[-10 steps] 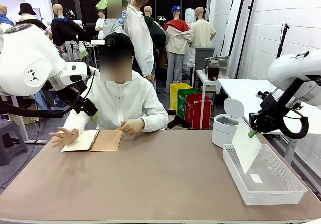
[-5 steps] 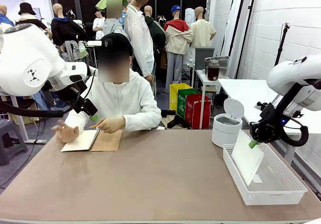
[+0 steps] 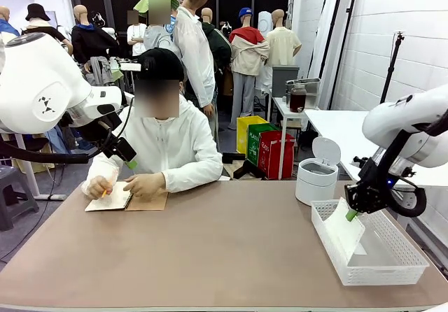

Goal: Sort the paper based on its condition.
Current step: If a person hands you a paper, place it in the Organizing basket , and if it's crumpled, put it in the Trash can.

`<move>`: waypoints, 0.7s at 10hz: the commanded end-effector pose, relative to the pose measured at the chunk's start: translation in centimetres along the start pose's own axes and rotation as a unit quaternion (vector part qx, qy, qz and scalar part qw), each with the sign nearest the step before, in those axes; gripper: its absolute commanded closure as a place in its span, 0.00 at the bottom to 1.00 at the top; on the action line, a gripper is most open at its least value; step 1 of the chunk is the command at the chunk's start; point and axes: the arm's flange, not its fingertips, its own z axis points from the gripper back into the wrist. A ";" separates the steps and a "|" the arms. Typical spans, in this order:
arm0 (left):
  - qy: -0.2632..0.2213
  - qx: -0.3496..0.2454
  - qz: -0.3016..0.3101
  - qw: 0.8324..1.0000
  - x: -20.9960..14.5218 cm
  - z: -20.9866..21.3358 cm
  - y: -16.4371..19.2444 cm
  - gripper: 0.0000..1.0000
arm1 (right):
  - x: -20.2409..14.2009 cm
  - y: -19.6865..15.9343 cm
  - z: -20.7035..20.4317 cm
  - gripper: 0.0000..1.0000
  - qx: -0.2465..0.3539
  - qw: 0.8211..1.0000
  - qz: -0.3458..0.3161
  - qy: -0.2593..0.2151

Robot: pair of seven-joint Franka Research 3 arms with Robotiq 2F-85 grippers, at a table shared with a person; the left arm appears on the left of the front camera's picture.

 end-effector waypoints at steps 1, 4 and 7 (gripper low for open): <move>-0.002 -0.002 0.000 1.000 0.0 0.1 0.1 0.00 | -0.5 0.5 -1.7 1.00 -0.065 0.997 -0.031 -0.010; -0.002 -0.002 0.000 1.000 0.0 0.1 0.1 0.00 | -0.6 0.5 -3.7 1.00 -0.107 0.992 -0.058 -0.023; -0.002 -0.002 0.000 1.000 0.0 0.1 0.1 0.00 | -0.2 0.7 -5.1 1.00 -0.147 0.984 -0.088 -0.039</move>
